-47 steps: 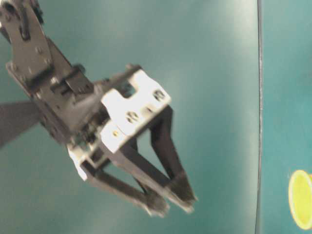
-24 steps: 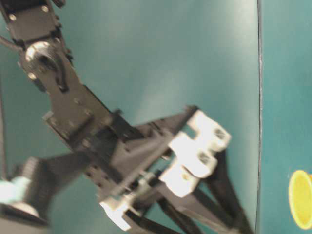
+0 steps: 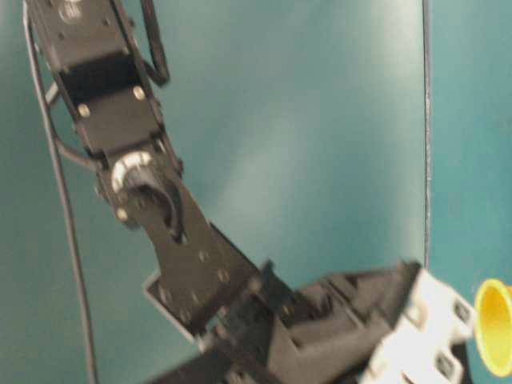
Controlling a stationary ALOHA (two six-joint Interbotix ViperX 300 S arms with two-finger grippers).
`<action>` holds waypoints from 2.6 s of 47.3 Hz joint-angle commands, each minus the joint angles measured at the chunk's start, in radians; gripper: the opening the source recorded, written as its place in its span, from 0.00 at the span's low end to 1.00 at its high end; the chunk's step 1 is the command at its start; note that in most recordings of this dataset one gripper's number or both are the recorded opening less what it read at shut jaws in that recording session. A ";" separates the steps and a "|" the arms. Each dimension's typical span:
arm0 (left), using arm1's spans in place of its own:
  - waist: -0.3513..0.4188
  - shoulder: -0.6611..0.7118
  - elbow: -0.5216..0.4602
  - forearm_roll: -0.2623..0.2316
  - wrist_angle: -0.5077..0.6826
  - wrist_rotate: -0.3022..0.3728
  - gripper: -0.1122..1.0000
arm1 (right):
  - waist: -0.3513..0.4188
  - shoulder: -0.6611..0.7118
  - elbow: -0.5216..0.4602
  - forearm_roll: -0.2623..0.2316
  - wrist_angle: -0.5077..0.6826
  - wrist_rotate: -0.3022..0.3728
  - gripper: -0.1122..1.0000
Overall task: Lift the orange block with right arm.
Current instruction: 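Lower the open right gripper down around the orange cube, then close the right gripper fingers on the orange cube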
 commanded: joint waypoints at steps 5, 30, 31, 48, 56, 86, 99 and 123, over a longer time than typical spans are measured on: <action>0.002 0.011 -0.029 0.002 -0.011 0.000 0.10 | 0.005 0.020 -0.075 0.017 -0.008 0.003 0.71; 0.002 0.011 -0.031 0.003 -0.011 0.000 0.10 | 0.006 0.147 -0.147 0.072 -0.038 0.003 0.71; 0.000 0.011 -0.031 0.002 -0.011 0.000 0.10 | 0.005 0.152 -0.152 0.072 -0.038 0.003 0.71; 0.002 0.009 -0.029 0.003 -0.011 0.000 0.10 | -0.003 0.204 -0.204 0.072 -0.038 0.008 0.71; 0.002 0.011 -0.029 0.003 -0.011 0.000 0.10 | -0.008 0.213 -0.204 0.072 -0.040 0.009 0.71; 0.000 0.011 -0.031 0.002 -0.011 0.000 0.10 | -0.017 0.232 -0.198 0.089 -0.031 0.009 0.68; 0.002 0.009 -0.031 0.003 -0.011 0.000 0.10 | -0.018 0.232 -0.193 0.100 -0.031 0.011 0.60; 0.002 0.011 -0.031 0.003 -0.011 0.000 0.10 | -0.026 0.230 -0.195 0.100 -0.031 0.011 0.49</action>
